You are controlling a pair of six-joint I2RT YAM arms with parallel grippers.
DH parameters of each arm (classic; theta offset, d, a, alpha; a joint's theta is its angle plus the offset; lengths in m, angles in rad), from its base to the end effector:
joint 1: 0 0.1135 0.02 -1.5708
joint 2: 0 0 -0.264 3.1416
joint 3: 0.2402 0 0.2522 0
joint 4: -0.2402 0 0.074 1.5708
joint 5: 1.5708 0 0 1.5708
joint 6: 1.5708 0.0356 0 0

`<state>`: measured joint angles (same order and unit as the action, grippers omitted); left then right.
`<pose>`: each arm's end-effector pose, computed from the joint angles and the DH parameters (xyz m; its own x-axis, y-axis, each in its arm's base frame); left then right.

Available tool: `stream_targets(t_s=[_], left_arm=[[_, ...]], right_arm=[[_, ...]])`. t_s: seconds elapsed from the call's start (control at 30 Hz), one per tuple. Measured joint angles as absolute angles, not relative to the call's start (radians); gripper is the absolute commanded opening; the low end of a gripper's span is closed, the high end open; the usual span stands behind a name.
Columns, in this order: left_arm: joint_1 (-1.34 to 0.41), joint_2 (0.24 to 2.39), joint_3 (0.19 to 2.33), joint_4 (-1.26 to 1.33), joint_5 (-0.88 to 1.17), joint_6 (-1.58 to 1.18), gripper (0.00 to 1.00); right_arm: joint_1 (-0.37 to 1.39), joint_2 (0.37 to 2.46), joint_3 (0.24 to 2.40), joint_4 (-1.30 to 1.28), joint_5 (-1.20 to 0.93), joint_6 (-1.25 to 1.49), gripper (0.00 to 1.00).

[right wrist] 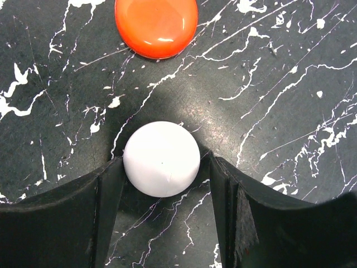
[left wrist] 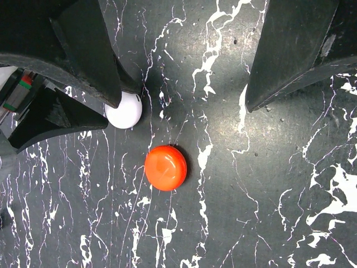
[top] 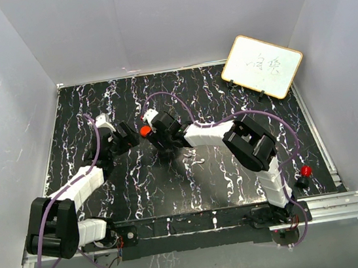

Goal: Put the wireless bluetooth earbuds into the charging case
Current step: Pick up the charging case at the center of the board.

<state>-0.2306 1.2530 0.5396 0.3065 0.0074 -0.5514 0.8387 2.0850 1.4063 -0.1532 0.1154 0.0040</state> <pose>0.2556 -0.0603 0.2060 -0.4514 -0.4321 -0.7807 -0.0015 0.8753 -0.4836 0.3051 0.3333 0.1554 -0.4969 -0.5469 -0.6738 -0.6850 0.7239 -0.0824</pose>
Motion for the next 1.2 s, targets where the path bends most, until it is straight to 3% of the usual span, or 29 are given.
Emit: stream_targets(t_s=[0.13,0.3,0.53,0.7,0.83,1.2], left_arm=[[-0.228,1.253,0.538,0.307,0.012,-0.551,0.92],[-0.223,1.253,0.536,0.307,0.016,-0.552,0.92],[-0.216,1.253,0.531,0.307,0.023,-0.551,0.92],[-0.211,1.248,0.522,0.322,0.053,-0.546,0.92],[-0.21,1.248,0.522,0.371,0.126,-0.54,0.9],[-0.207,1.378,0.545,0.568,0.476,-0.546,0.82]], right_arm=[[0.839,2.086,1.407,-0.149,0.102,-0.019,0.56],[0.838,2.09,1.411,-0.147,0.07,-0.036,0.42],[0.831,2.09,1.409,-0.142,0.041,-0.052,0.4],[0.831,2.011,1.268,-0.036,0.06,-0.1,0.3],[0.827,1.897,1.116,0.05,0.067,-0.173,0.31],[0.765,1.701,0.958,0.287,-0.031,-0.292,0.32]])
